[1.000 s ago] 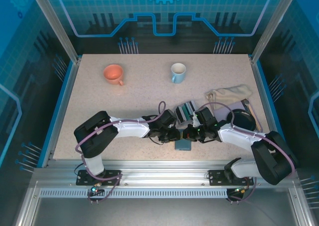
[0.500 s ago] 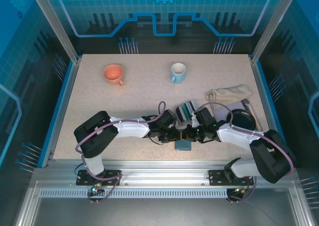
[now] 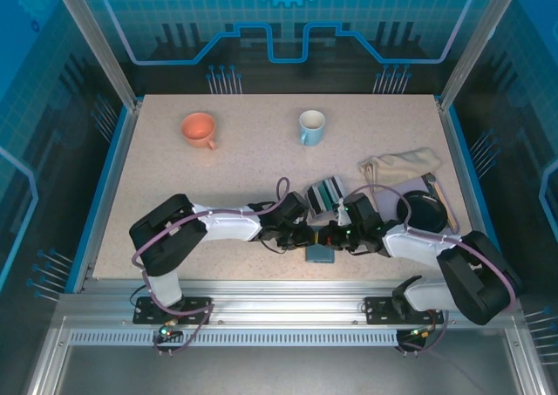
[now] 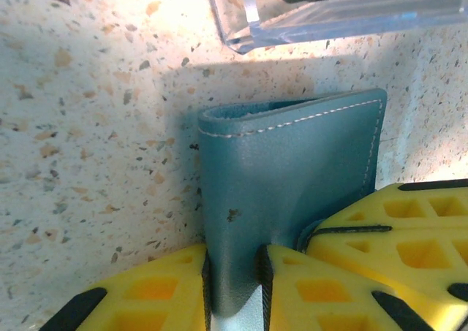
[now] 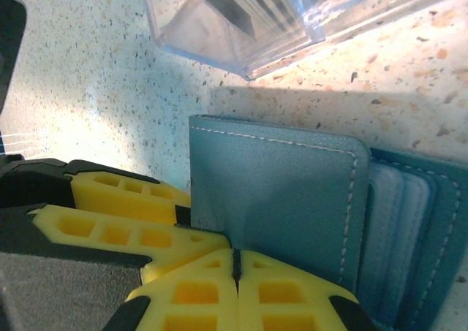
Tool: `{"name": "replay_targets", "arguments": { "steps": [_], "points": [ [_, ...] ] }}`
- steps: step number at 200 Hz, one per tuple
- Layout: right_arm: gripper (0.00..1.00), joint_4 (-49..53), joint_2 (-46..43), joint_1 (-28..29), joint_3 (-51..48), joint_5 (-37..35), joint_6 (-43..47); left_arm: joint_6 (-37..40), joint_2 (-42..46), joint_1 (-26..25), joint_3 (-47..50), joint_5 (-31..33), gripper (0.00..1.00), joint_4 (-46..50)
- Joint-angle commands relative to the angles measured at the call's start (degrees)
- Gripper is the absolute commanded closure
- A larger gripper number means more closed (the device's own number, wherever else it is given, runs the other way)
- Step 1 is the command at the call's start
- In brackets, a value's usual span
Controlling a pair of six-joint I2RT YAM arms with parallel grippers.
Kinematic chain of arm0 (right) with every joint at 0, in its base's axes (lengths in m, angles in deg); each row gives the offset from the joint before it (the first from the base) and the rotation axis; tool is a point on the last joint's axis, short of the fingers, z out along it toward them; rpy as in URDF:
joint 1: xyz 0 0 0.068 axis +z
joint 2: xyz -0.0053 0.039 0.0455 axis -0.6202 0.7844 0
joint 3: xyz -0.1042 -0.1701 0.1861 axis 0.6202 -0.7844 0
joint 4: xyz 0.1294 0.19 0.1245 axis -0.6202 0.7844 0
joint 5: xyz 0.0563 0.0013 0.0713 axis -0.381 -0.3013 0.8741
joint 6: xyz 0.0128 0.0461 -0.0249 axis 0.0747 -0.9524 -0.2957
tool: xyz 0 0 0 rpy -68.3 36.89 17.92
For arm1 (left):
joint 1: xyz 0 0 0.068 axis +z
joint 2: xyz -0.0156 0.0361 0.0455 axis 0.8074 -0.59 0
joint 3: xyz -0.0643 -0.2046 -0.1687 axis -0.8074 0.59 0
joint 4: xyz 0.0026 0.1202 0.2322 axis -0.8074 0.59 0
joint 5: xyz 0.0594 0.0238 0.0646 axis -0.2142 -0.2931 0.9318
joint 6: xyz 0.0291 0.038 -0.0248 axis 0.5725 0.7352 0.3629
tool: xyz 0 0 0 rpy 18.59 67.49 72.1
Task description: Put the credit cards into the card holder
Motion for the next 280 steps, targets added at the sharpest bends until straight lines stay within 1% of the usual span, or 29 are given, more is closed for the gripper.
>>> {"name": "replay_targets", "arguments": {
  "steps": [1, 16, 29, 42, 54, 69, 75, 84, 95, 101, 103, 105, 110, 120, 124, 129, 150, 157, 164, 170, 178, 190, 218, 230, 235, 250, 257, 274, 280],
  "points": [
    [0.92, 10.04, -1.68, 0.27, -1.25, -4.07, 0.31, -0.93, 0.96, -0.75, 1.49, 0.13, 0.75, 0.27],
    [0.79, 15.42, -8.96, -0.32, 2.76, -4.97, 2.35, -0.44, 3.06, -0.7, 1.64, 2.1, 0.73, 1.63],
    [0.59, 19.74, -15.21, -1.44, 6.74, -6.49, 4.76, 0.04, 5.64, -0.7, 1.99, 4.51, 0.68, 3.14],
    [0.4, 25.54, -20.66, -2.93, 10.63, -12.67, 7.61, 1.07, 8.96, -0.7, 2.01, 7.93, 0.6, 5.61],
    [0.29, 30.03, -24.21, -4.27, 13.42, -21.05, 11.38, 2.14, 12.36, -0.71, 2.07, 12.02, 0.52, 8.74],
    [0.23, 35.02, -25.77, -6.11, 16.16, -33.87, 16.29, 4.14, 16.79, -0.72, 2.02, 18.8, 0.42, 13.62],
    [0.22, 35.22, -25.72, -6.78, 16.82, -37.74, 19.71, 5.3, 18.67, -0.62, 2.07, 22.04, 0.36, 15.8],
    [0.19, 34.45, -25.34, -7.49, 16.94, -45.64, 23.31, 6.89, 21.64, -0.53, 1.98, 27.82, 0.28, 19.5],
    [0.18, 30.36, -24.38, -8.22, 15.7, -53.33, 28.7, 8.98, 25.14, 0.15, 2.06, 35.08, 0.2, 23.87],
    [0.16, 27.2, -23.82, -8.71, 14.48, -55.39, 32.79, 10.34, 27.0, 0.91, 2.27, 38.32, 0.15, 25.55],
    [0.16, 26.02, -23.54, -8.94, 14.13, -55.91, 34.11, 10.89, 27.64, 1.21, 2.37, 39.3, 0.12, 26.1],
    [0.15, 24.34, -23.29, -9.17, 13.73, -56.43, 35.42, 11.38, 28.17, 1.64, 2.42, 40.15, 0.06, 26.44],
    [0.14, 21.22, -22.65, -9.85, 12.74, -57.2, 38.21, 12.62, 29.73, 2.98, 2.77, 41.64, 0.02, 27.46],
    [0.12, 17.18, -20.95, -12.62, 11.78, -55.67, 39.63, 14.54, 32.69, 6.4, 3.64, 44.04, 0.01, 28.92],
    [0.07, 16.4, -20.29, -13.64, 11.63, -54.8, 39.38, 15.19, 33.76, 8.13, 4.04, 45.04, 0.01, 29.44],
    [0.05, 14.76, -19.29, -14.98, 11.26, -54.7, 39.1, 16.08, 35.39, 10.32, 4.61, 45.82, 0.01, 29.76],
    [0.04, 6.17, -14.68, -16.4, 9.49, -57.59, 43.36, 20.06, 42.0, 17.76, 8.26, 52.17, 0.01, 28.64],
    [0.03, 3.26, -13.24, -17.01, 9.04, -57.02, 44.48, 21.57, 43.71, 20.24, 9.29, 52.84, 0.01, 27.92],
    [0.03, -0.41, -11.63, -17.97, 8.29, -54.64, 45.41, 21.99, 45.17, 23.55, 10.24, 53.24, 0.01, 27.77],
    [0.03, -3.7, -10.02, -19.04, 7.58, -52.57, 45.69, 22.56, 46.05, 26.27, 11.01, 52.97, 0.01, 27.27],
    [0.03, -8.17, -7.45, -19.98, 6.8, -51.67, 45.85, 23.5, 46.54, 29.81, 12.07, 52.16, 0.01, 26.25],
    [0.04, -12.45, -4.04, -20.46, 6.46, -49.5, 47.71, 26.12, 46.49, 33.33, 14.21, 52.76, 0.01, 22.47],
    [0.04, -22.41, 0.46, -21.56, 5.57, -43.25, 50.3, 32.41, 45.2, 37.11, 18.25, 55.63, 0.01, 14.84],
    [0.04, -27.6, 3.43, -22.43, 4.76, -40.93, 51.56, 35.95, 44.76, 38.5, 22.06, 55.49, 0.01, 7.03],
    [0.04, -26.94, 4.15, -22.46, 5.52, -40.27, 51.83, 37.67, 44.57, 38.9, 23.87, 55.1, 0.01, 3.18],
    [0.05, -27.96, 5.26, -23.79, 6.06, -34.82, 51.55, 42.88, 43.84, 39.36, 29.12, 54.44, 0.01, -8.95],
    [0.05, -32.29, 5.77, -24.1, 4.69, -32.94, 50.92, 44.05, 43.17, 39.86, 31.37, 53.43, 0.01, -14.26],
    [0.06, -40.1, 8.56, -24.06, 1.74, -29.92, 52.21, 45.51, 41.16, 41.09, 34.68, 51.2, 0.01, -22.42],
    [0.05, -42.81, 9.18, -24.07, 0.49, -29.64, 52.53, 46.08, 40.59, 41.21, 34.54, 50.28, 0.01, -23.16]
  ]
}}
